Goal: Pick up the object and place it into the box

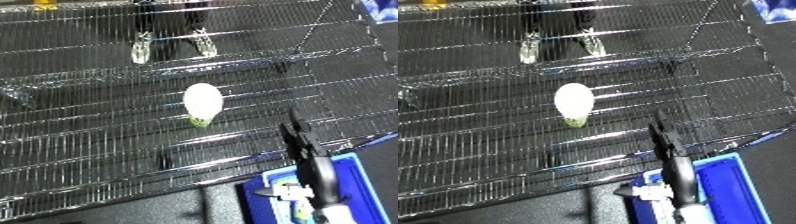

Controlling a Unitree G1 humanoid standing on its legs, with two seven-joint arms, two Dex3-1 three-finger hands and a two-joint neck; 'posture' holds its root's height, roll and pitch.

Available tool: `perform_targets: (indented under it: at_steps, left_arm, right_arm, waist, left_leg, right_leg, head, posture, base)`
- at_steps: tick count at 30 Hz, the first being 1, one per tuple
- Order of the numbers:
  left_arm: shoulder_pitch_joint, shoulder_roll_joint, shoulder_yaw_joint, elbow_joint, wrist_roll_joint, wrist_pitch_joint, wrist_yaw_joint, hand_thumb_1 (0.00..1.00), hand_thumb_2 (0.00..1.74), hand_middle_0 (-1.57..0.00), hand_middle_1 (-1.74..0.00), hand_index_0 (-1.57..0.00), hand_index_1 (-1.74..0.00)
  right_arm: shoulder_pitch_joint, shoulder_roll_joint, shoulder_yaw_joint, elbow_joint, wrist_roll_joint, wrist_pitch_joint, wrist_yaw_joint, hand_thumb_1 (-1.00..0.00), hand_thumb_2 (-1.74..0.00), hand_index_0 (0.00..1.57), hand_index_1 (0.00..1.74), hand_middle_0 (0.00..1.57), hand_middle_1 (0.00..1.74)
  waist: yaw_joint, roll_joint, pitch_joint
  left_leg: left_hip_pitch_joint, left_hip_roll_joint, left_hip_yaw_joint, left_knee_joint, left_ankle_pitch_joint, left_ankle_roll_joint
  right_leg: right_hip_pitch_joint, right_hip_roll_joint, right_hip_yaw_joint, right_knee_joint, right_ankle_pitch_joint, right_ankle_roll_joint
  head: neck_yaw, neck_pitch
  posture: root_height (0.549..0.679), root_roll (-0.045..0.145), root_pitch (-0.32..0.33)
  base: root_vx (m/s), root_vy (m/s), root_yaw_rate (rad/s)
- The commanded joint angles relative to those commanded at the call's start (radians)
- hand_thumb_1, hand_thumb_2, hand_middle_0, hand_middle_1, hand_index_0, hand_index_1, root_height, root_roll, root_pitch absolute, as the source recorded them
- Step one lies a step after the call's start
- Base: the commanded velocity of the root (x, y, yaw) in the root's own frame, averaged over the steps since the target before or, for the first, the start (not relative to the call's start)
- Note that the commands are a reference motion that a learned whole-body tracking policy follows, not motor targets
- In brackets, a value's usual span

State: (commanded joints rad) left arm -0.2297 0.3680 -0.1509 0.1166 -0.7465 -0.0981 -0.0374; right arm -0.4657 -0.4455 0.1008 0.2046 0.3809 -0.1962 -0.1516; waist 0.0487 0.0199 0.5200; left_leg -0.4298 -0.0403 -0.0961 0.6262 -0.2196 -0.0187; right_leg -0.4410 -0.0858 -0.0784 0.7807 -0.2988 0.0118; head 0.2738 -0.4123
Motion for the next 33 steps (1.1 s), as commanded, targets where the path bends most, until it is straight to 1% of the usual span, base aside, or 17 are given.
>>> perform_targets:
  at_steps: [4,10,17,22,25,29,33]
  left_arm:
    - [-0.003,0.004,-0.006,-0.004,0.002,0.002,0.005,1.0,1.74,-1.57,-1.74,-1.57,-1.74]
    - [0.001,0.016,-0.014,-0.023,-0.001,0.005,0.014,1.0,1.74,-1.57,-1.74,-1.57,-1.74]
    - [0.0,0.031,-0.026,-0.035,-0.005,0.005,0.019,1.0,1.74,-1.57,-1.74,-1.57,-1.74]
    - [0.003,0.044,-0.03,-0.051,-0.014,0.007,0.021,1.0,1.74,-1.57,-1.74,-1.57,-1.74]
    - [0.008,0.052,-0.032,-0.063,-0.021,0.011,0.024,1.0,1.74,-1.57,-1.74,-1.57,-1.74]
    - [0.012,0.063,-0.038,-0.078,-0.033,0.009,0.028,1.0,1.74,-1.57,-1.74,-1.57,-1.74]
    - [0.016,0.07,-0.052,-0.094,-0.046,0.006,0.033,1.0,1.74,-1.57,-1.74,-1.57,-1.74]
  right_arm:
    - [-0.037,-0.011,0.005,0.009,-0.001,0.007,-0.019,0.0,0.0,0.0,0.0,0.0,0.0]
    - [-0.086,-0.043,0.011,0.014,0.015,0.009,-0.036,0.0,0.0,0.0,0.0,0.0,0.0]
    - [-0.162,-0.082,0.017,0.055,0.028,-0.001,-0.038,0.0,0.0,0.0,0.0,0.0,0.0]
    - [-0.217,-0.111,0.032,0.089,0.045,0.002,-0.029,0.0,0.0,0.0,0.0,0.0,0.0]
    - [-0.25,-0.124,0.044,0.107,0.056,0.0,-0.028,0.0,0.0,0.0,0.0,0.0,0.0]
    - [-0.305,-0.142,0.067,0.134,0.065,-0.001,-0.033,0.0,0.0,0.0,0.0,0.0,0.0]
    - [-0.364,-0.157,0.089,0.175,0.066,-0.009,-0.039,0.0,0.0,0.0,0.0,0.0,0.0]
  waist:
    - [0.003,0.008,0.0]
    - [0.01,0.021,0.0]
    - [0.025,0.039,0.0]
    - [0.038,0.053,0.0]
    - [0.046,0.061,0.0]
    - [0.058,0.072,0.0]
    - [0.07,0.085,0.0]
  left_leg:
    - [-0.034,-0.006,0.003,0.016,-0.006,0.0016]
    - [-0.083,-0.013,0.009,0.032,-0.013,0.0072]
    - [-0.135,-0.023,0.015,0.05,-0.024,0.0123]
    - [-0.168,-0.03,0.02,0.063,-0.031,0.0161]
    - [-0.186,-0.035,0.022,0.071,-0.036,0.0193]
    - [-0.212,-0.042,0.024,0.082,-0.039,0.0232]
    - [-0.243,-0.051,0.025,0.103,-0.044,0.0262]
  right_leg:
    - [-0.038,0.0002,0.004,0.016,0.0,-0.0004]
    - [-0.094,-0.0015,0.008,0.038,0.0,0.0013]
    - [-0.152,-0.0058,0.007,0.061,-0.002,0.0042]
    - [-0.189,-0.0096,0.007,0.08,-0.007,0.0023]
    - [-0.209,-0.0123,0.005,0.092,-0.01,0.0012]
    - [-0.238,-0.015,0.0,0.11,-0.016,-0.0001]
    - [-0.27,-0.0154,-0.004,0.134,-0.022,-0.0035]
  head:
    - [0.016,0.028]
    - [0.034,0.055]
    - [0.07,0.122]
    - [0.108,0.186]
    - [0.142,0.24]
    - [0.185,0.273]
    - [0.227,0.314]
  posture:
    - [0.64,0.052,0.053]
    - [0.636,0.05,0.086]
    - [0.632,0.047,0.122]
    - [0.628,0.047,0.143]
    - [0.626,0.047,0.154]
    - [0.623,0.046,0.171]
    - [0.619,0.045,0.186]
  base:
    - [0.04,0.001,0.026]
    - [0.028,0.009,0.013]
    - [0.032,0.001,0.036]
    - [0.039,0.008,0.041]
    - [0.048,0.007,0.038]
    - [0.032,0.015,0.014]
    - [0.023,0.027,0.02]
